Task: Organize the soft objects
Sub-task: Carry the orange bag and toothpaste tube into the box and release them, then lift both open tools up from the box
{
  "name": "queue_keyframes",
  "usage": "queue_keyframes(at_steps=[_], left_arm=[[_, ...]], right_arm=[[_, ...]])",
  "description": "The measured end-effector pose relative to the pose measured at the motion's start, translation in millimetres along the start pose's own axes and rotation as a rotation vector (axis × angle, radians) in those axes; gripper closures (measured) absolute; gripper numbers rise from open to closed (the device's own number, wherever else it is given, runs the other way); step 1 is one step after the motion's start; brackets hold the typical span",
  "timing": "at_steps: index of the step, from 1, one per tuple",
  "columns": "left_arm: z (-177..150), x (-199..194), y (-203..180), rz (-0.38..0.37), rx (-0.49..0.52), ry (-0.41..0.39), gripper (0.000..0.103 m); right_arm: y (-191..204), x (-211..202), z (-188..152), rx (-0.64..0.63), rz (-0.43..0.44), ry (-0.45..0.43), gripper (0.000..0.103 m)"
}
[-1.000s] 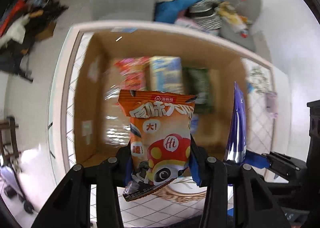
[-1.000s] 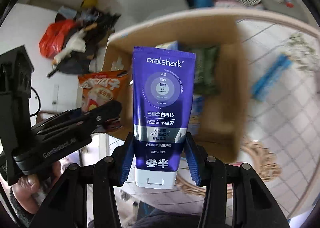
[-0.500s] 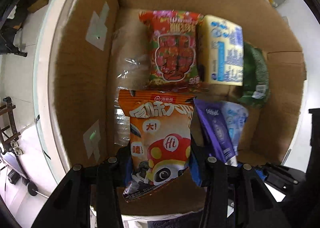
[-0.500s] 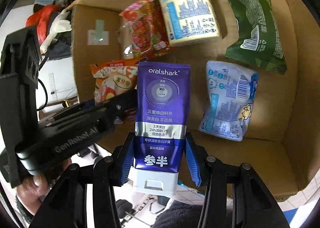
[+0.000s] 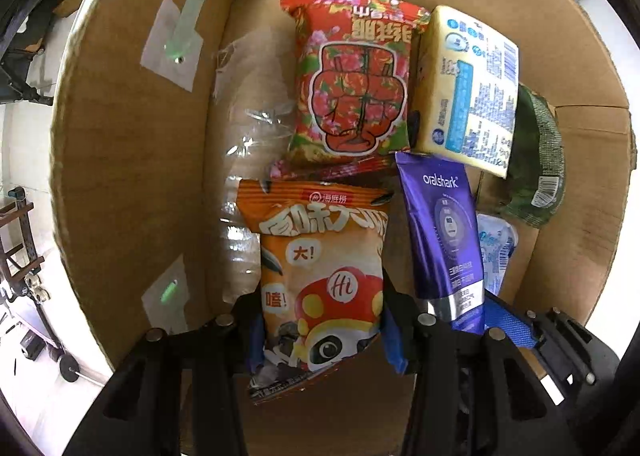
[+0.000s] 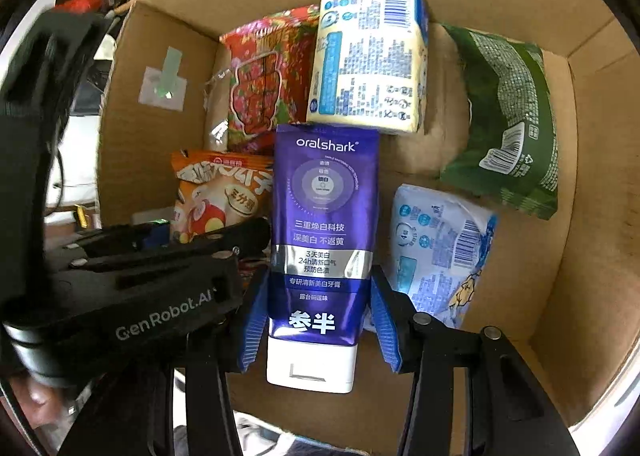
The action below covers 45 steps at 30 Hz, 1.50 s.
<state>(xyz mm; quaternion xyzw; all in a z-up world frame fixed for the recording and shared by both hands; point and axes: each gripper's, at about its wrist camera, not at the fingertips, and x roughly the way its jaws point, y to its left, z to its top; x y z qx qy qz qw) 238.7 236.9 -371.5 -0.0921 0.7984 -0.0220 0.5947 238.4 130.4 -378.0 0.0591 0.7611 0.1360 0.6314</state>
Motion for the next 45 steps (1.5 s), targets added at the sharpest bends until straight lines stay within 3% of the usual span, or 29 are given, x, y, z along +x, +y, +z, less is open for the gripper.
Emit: queue_keyframes(at_steps=[4, 6, 8, 10, 13, 19, 22, 23, 39, 45], left_arm=[[-2, 0, -8, 0.043, 0.007, 0.006, 0.057], [-8, -7, -10, 0.045, 0.011, -0.017, 0.045], [-15, -19, -12, 0.053, 0.013, -0.057, 0.027], [-20, -30, -14, 0.061, 0.018, -0.092, 0.015], [-34, -46, -23, 0.065, 0.019, -0.147, 0.006], [-72, -74, -28, 0.070, 0.012, -0.269, 0.004], [-90, -89, -34, 0.076, 0.018, -0.327, 0.004], [-91, -98, -38, 0.081, 0.020, -0.343, 0.004], [-179, -166, -62, 0.143, 0.055, -0.624, 0.004], [-206, -184, -69, 0.156, 0.065, -0.673, 0.004]], right_arm=[[8, 7, -5, -0.022, -0.052, -0.023, 0.051], [7, -1, -13, -0.037, -0.072, -0.051, 0.048], [5, -14, -18, -0.053, -0.091, -0.092, 0.032], [5, -28, -24, -0.063, -0.113, -0.126, 0.032], [-1, -45, -32, -0.071, -0.155, -0.162, 0.031], [-19, -68, -40, -0.041, -0.191, -0.194, 0.023], [-26, -87, -52, -0.032, -0.204, -0.227, 0.006], [-23, -94, -62, -0.030, -0.209, -0.241, 0.005], [-34, -197, -156, -0.043, -0.221, -0.436, 0.005], [-35, -220, -184, -0.041, -0.202, -0.495, 0.005]])
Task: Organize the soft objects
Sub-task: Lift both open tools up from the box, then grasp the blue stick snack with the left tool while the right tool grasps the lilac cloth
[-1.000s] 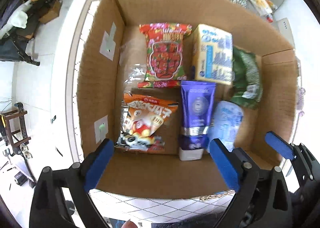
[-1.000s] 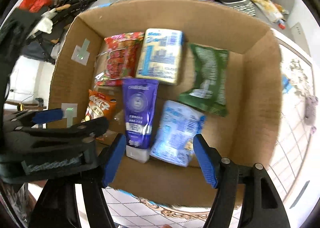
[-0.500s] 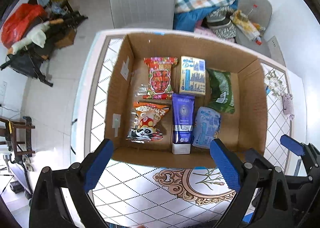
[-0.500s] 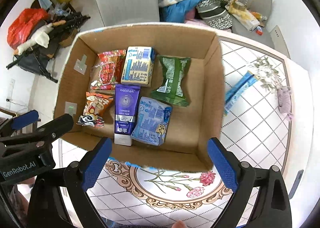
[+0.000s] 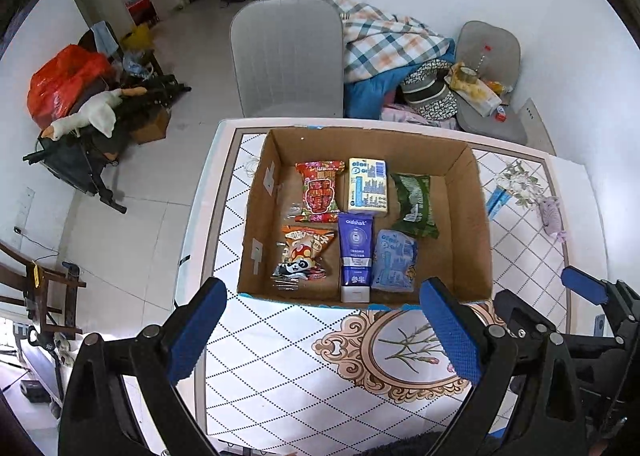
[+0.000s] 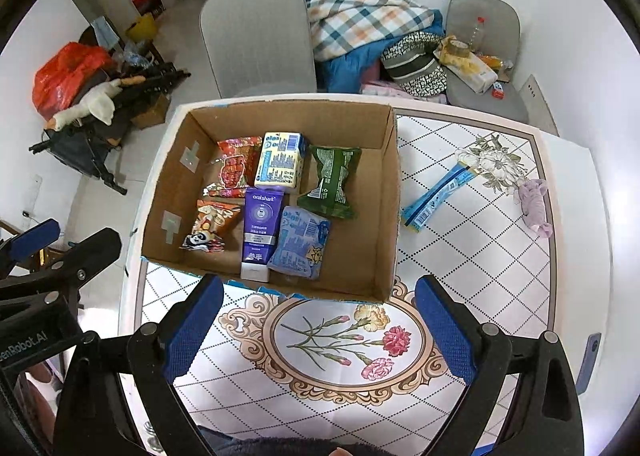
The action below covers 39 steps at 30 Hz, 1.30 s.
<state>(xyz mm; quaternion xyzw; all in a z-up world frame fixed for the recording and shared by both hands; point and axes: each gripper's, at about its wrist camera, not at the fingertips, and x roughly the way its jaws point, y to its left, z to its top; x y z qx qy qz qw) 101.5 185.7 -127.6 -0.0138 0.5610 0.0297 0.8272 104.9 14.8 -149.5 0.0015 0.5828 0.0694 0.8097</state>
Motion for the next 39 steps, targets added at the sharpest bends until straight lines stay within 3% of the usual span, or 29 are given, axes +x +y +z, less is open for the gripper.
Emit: queue_keyframes(at_steps=[11, 17, 23, 31, 33, 35, 39], left_arm=[[-6, -5, -12, 0.029, 0.001, 0.005, 0.004], [7, 3, -53, 0.049, 0.073, 0.000, 0.004], [38, 37, -147, -0.014, 0.245, 0.011, 0.004], [76, 137, -296, -0.103, 0.535, 0.143, 0.004], [81, 172, -325, -0.106, 0.585, 0.209, 0.008], [85, 202, -343, -0.100, 0.620, 0.270, 0.019], [91, 265, -368, -0.074, 0.632, 0.400, 0.030]], right_arm=[[-16, -12, -11, 0.011, 0.046, -0.010, 0.005], [-58, -6, -7, 0.073, 0.080, 0.007, 0.005], [-153, 8, 0, 0.188, 0.031, 0.049, 0.005], [-305, 34, 14, 0.337, -0.103, 0.098, 0.005], [-340, 51, 19, 0.371, -0.115, 0.121, 0.005], [-370, 72, 23, 0.404, -0.087, 0.165, 0.005], [-415, 115, 36, 0.444, -0.034, 0.233, 0.005]])
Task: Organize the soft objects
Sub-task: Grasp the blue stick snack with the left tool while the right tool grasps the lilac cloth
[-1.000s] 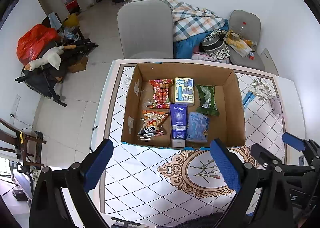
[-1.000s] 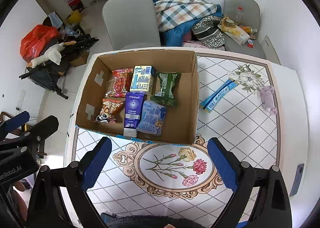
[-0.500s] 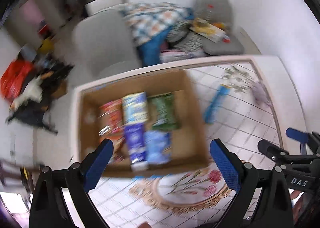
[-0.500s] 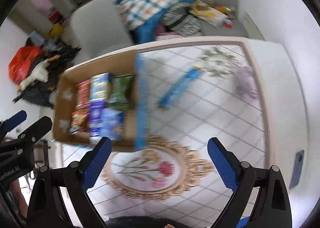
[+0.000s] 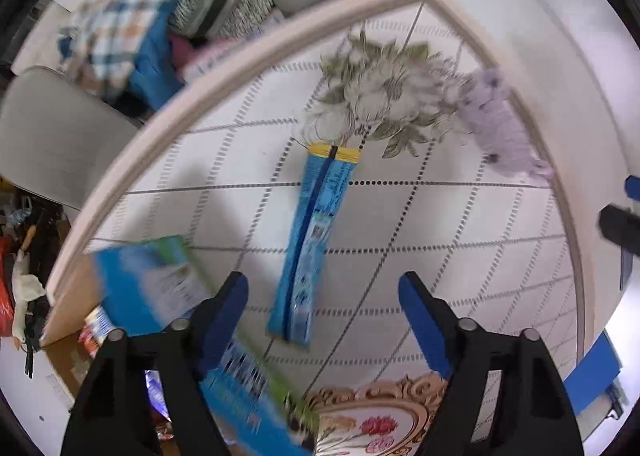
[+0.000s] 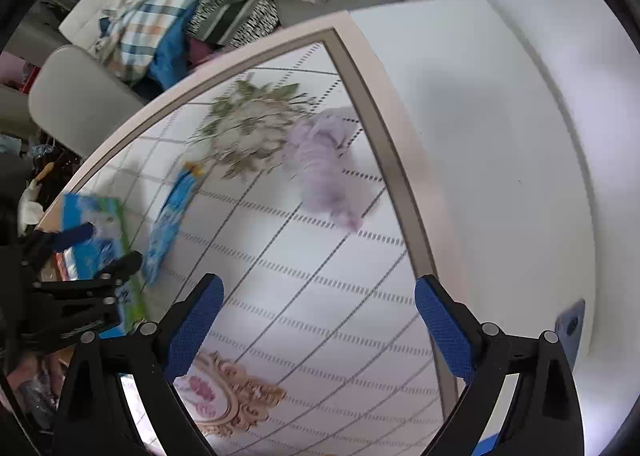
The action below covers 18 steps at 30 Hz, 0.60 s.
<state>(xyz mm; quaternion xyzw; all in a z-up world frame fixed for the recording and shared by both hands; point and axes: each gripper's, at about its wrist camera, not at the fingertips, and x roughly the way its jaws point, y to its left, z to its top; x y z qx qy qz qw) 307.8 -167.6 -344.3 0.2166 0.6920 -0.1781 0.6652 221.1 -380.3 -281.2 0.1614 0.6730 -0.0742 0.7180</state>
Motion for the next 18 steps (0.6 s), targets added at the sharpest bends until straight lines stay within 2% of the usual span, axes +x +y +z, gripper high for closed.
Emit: queue_keyframes(at_steps=[7, 9, 10, 14, 15, 16, 18], left_arm=[[22, 57, 3, 0.007, -0.029, 0.111, 0.033], [22, 64, 4, -0.003, -0.048, 0.120, 0.041], [21, 66, 5, -0.010, -0.057, 0.125, 0.051], [13, 69, 6, -0.047, -0.130, 0.118, 0.076], [10, 68, 7, -0.079, -0.177, 0.123, 0.077], [6, 69, 8, -0.105, -0.209, 0.124, 0.078], [-2, 70, 10, -0.165, -0.294, 0.126, 0.079]], right_arm=[[-5, 53, 53, -0.016, -0.001, 0.067, 0.005], [-3, 67, 65, -0.031, -0.011, 0.083, 0.005], [-2, 72, 70, -0.035, -0.012, 0.092, 0.005], [2, 94, 84, -0.038, 0.002, 0.132, 0.005], [3, 99, 87, -0.040, -0.001, 0.136, 0.005], [3, 102, 90, -0.040, 0.000, 0.137, 0.010], [6, 108, 93, -0.045, -0.005, 0.147, 0.026]])
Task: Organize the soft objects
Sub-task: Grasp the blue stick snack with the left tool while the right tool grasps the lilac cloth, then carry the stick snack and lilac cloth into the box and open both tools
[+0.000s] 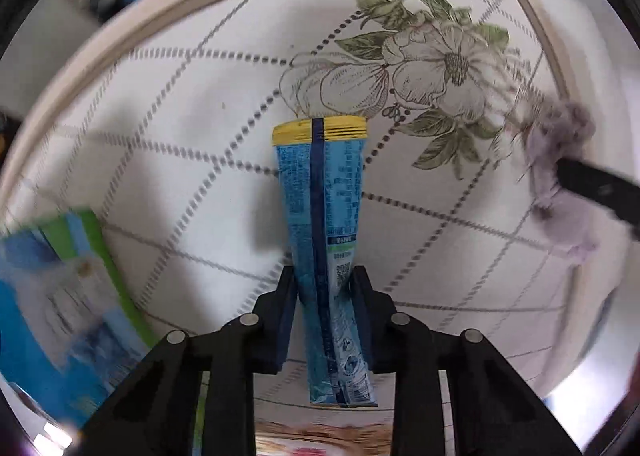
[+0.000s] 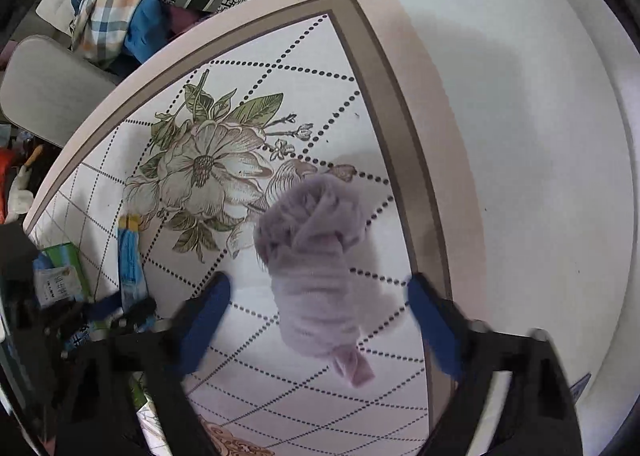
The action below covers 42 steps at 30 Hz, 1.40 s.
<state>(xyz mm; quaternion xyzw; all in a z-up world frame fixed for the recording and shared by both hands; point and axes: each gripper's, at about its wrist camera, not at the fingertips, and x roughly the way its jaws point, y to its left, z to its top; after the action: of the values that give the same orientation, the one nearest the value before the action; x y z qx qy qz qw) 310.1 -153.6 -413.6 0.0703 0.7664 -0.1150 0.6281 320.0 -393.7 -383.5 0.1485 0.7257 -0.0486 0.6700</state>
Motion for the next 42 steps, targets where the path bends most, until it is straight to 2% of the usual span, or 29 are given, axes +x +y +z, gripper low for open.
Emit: queue_keyframes(at_steps=[2, 3, 4, 9, 14, 16, 17, 21, 30, 36, 42], left_arm=[[-7, 2, 7, -0.074, -0.091, 0.006, 0.079], [-10, 3, 9, -0.103, -0.122, 0.007, 0.079], [-13, 4, 12, -0.139, -0.157, 0.014, 0.079], [-19, 6, 18, -0.180, -0.181, 0.017, 0.077], [-17, 4, 14, -0.143, -0.156, 0.010, 0.078], [-12, 1, 8, -0.133, -0.157, -0.002, 0.082], [7, -8, 3, -0.133, -0.158, -0.006, 0.085], [-1, -27, -7, -0.142, -0.144, -0.049, 0.086], [-44, -100, -16, -0.244, -0.115, -0.183, 0.087], [-89, -169, 25, -0.276, -0.117, -0.293, 0.087], [-140, -214, 92, -0.230, -0.160, -0.368, 0.087]], right_arm=[[2, 6, 3, -0.010, -0.015, 0.017, 0.056], [3, 8, 4, -0.012, -0.015, 0.025, 0.062], [4, 10, 4, -0.011, -0.013, 0.030, 0.063], [10, 12, 3, -0.032, -0.032, 0.034, 0.063], [8, 17, 7, 0.001, -0.039, 0.039, 0.064], [9, 16, 8, 0.013, -0.040, 0.035, 0.066], [8, 15, 7, 0.015, -0.042, 0.032, 0.067], [8, 6, -5, 0.011, -0.028, 0.017, 0.068], [25, -46, -47, -0.015, 0.080, -0.050, 0.069], [59, -91, -82, -0.063, 0.167, -0.106, 0.069], [141, -124, -127, -0.184, 0.235, -0.145, 0.069]])
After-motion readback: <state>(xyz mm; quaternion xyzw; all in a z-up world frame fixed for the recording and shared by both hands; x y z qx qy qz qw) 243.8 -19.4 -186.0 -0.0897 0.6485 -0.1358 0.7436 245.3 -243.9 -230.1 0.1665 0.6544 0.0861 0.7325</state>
